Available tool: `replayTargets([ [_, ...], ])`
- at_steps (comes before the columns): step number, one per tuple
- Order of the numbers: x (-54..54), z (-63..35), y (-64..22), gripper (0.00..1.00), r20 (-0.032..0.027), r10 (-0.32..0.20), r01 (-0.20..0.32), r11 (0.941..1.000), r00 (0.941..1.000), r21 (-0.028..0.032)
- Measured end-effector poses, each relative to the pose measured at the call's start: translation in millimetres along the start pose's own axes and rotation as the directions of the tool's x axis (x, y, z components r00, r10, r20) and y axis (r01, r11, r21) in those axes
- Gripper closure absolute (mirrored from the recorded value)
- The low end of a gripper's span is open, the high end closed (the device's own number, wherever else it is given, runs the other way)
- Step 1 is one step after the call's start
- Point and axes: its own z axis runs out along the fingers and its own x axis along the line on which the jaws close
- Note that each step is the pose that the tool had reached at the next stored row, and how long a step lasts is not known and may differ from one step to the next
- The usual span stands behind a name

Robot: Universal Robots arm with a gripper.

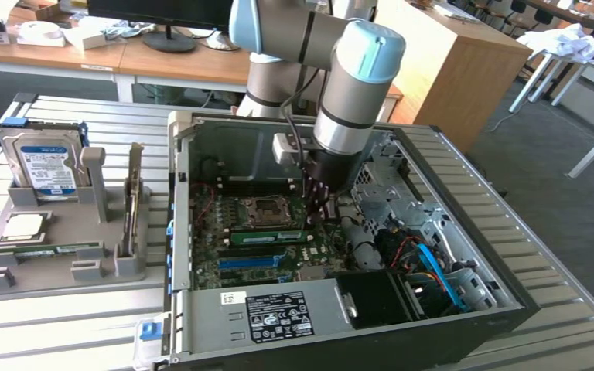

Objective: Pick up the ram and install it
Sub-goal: 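Press down the ram until it locks into place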

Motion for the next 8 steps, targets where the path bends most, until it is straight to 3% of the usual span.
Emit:
replayTargets([
  [8, 0.0, 1.9, -0.6, 0.9, -0.0001, 0.0, 0.0, 1.0, 1.0, 0.0],
])
